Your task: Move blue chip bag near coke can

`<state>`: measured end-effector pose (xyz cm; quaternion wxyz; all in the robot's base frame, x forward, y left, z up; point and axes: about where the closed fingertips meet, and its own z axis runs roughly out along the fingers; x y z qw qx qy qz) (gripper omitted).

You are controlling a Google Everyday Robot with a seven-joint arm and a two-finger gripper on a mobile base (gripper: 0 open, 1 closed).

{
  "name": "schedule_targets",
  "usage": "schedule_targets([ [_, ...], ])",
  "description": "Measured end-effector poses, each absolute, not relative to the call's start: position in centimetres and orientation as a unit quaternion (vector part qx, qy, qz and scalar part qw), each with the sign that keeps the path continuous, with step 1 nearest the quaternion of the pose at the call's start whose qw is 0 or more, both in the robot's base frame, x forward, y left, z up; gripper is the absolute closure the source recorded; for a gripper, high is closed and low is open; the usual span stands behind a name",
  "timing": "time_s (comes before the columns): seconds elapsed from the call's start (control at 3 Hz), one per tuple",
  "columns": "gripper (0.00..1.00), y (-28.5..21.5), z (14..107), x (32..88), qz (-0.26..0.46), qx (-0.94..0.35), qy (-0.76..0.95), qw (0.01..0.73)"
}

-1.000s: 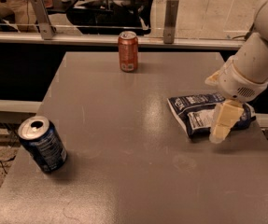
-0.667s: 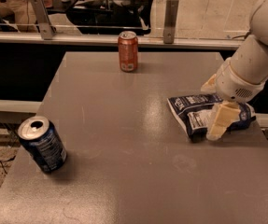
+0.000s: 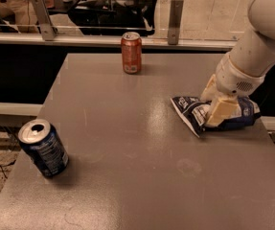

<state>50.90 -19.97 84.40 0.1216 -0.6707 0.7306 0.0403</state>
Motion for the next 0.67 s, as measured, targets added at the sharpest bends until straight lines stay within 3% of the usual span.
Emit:
schedule_targets([
  [0.33,0.88,-18.6,85.6,52.8,0.039,-0.679,0.724,0.113],
  [0.67,1.0,-16.6,86.5,55.3,0.029,-0.694,0.712,0.105],
])
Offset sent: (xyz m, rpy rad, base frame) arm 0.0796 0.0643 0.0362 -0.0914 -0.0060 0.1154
